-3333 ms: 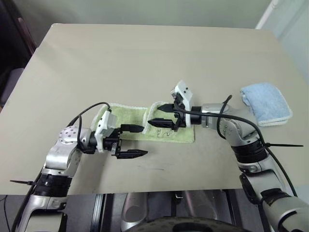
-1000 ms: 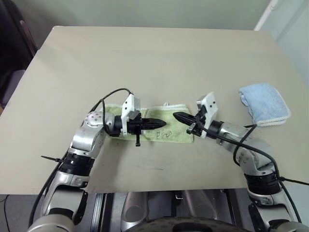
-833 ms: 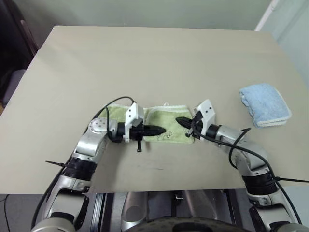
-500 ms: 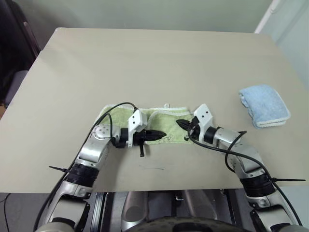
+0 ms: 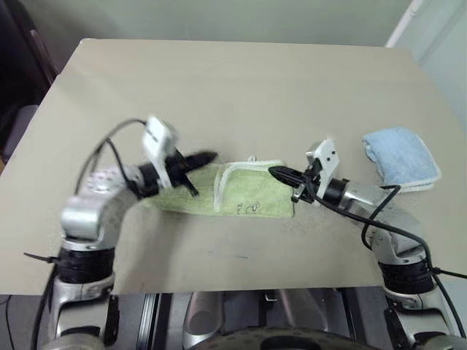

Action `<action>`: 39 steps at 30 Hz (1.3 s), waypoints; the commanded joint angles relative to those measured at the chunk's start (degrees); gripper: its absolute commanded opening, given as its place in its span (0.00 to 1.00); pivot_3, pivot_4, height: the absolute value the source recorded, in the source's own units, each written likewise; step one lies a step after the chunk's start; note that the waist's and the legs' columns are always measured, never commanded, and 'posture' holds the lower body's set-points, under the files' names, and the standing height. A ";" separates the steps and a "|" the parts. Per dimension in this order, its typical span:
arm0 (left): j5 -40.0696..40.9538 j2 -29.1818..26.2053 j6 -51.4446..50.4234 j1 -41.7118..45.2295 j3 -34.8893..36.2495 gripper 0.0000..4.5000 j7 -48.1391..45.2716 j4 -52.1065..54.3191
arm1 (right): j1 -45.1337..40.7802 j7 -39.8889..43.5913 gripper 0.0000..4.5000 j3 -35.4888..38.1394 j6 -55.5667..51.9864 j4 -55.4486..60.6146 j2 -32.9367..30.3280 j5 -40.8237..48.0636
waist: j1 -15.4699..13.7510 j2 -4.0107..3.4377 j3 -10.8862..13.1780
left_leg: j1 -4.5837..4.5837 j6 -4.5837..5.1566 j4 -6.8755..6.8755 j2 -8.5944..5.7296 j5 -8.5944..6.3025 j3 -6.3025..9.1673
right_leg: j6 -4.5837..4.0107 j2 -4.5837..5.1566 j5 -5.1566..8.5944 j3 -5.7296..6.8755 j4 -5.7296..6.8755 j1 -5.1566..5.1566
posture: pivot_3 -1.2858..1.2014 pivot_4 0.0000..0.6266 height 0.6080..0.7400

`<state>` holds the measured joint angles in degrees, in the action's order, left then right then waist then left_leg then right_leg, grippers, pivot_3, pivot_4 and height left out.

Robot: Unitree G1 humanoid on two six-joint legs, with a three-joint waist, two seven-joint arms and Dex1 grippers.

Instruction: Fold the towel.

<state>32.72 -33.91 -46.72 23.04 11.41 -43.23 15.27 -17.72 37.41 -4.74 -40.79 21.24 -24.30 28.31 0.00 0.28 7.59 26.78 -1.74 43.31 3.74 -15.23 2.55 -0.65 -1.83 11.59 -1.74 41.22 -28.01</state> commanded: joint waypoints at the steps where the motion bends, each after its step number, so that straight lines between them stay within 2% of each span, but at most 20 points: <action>1: 5.79 -2.49 -12.40 1.82 7.41 0.00 5.89 0.37 | -1.81 0.93 0.00 1.67 -1.12 3.08 -0.21 3.31 | 0.00 0.00 0.00 | -0.08 0.00 -0.17 -0.01 0.05 -0.03 | -0.02 0.01 -0.01 -0.02 -0.10 0.04 | 0.52 0.24 0.68; 4: 11.85 -5.95 -16.55 -1.74 13.11 0.00 1.98 -0.85 | -3.22 2.77 0.00 0.08 -1.65 3.80 -1.11 4.18 | 0.21 0.01 0.01 | -0.33 -0.13 -0.59 0.00 0.15 -0.12 | -0.52 0.02 -0.21 -0.09 -0.16 0.07 | 0.52 0.24 0.68; 7: 18.52 -8.18 -23.19 -5.82 19.62 0.12 1.61 -0.81 | -4.35 4.40 0.00 -1.56 -1.18 3.92 -1.62 4.21 | 0.24 0.14 0.06 | -0.52 -0.32 -0.92 -0.01 0.21 -0.15 | -0.74 0.01 -0.11 -0.10 -0.19 0.08 | 0.52 0.24 0.68; 9: 21.22 -9.60 -26.27 -9.36 23.56 0.27 1.78 -0.87 | -5.19 6.45 0.04 -2.19 -0.94 3.91 -2.14 4.85 | 0.22 0.27 0.13 | -0.67 -0.40 -1.20 0.02 0.23 -0.18 | -0.38 -0.01 0.29 -0.08 -0.20 0.13 | 0.52 0.24 0.68; 12: 25.13 -11.80 -32.41 -14.10 29.60 0.51 3.22 -0.94 | -6.44 9.89 0.20 -2.47 -0.52 3.91 -3.48 5.84 | 0.21 0.27 0.13 | -0.86 -0.59 -1.30 0.13 0.12 -0.14 | -0.47 -0.15 0.52 -0.02 -0.18 0.24 | 0.52 0.24 0.68; 18: 29.91 -15.27 -40.23 -18.03 36.16 0.99 4.96 -1.53 | -6.87 15.66 0.67 -3.95 -0.23 5.28 -6.53 7.04 | -0.28 0.31 0.13 | -0.96 -0.64 -1.28 0.12 0.08 0.10 | -0.77 -0.29 0.45 -0.01 -0.18 0.48 | 0.52 0.24 0.68; 22: 30.31 -16.66 -45.10 -18.62 38.34 1.00 6.70 -4.18 | -7.15 15.38 0.99 -4.61 0.05 5.44 -5.89 6.79 | -0.19 0.31 0.13 | -1.13 -0.70 -1.27 0.13 0.10 0.11 | -0.76 -0.31 0.46 0.00 -0.18 0.61 | 0.52 0.24 0.68; 26: 27.53 -17.39 -45.73 -20.31 35.92 1.00 11.45 -8.35 | -7.39 13.30 0.99 -4.17 -0.62 4.75 -4.16 6.89 | -0.09 0.30 0.14 | -1.51 -0.81 -1.28 0.20 0.07 0.15 | -0.66 -0.44 0.54 -0.03 -0.18 0.91 | 0.52 0.24 0.68; 30: 35.42 -16.48 -45.78 -19.65 35.89 1.00 16.64 -16.31 | -6.61 12.37 0.99 -3.28 -1.87 5.28 -3.48 8.56 | -0.13 0.40 0.17 | -1.75 -0.98 -1.29 0.38 0.06 0.25 | -0.80 -0.73 0.49 -0.12 -0.16 1.10 | 0.52 0.24 0.68; 39: 47.60 -11.18 -45.78 -15.66 34.58 1.00 30.22 -23.49 | -6.76 10.31 0.99 -3.65 -0.96 4.57 -3.18 7.42 | -0.48 0.36 0.20 | -1.76 -1.28 -1.33 0.64 0.06 0.23 | -1.04 -0.97 0.46 -0.08 -0.14 1.07 | 0.52 0.24 0.68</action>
<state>76.89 -45.62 -92.14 6.42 46.36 -15.04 -7.58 -23.95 48.25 -9.63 -42.88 24.92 -27.50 35.71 -0.48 0.64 7.80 25.01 -3.01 41.98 4.38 -15.16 2.77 -1.69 -2.80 12.05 -1.82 41.08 -26.94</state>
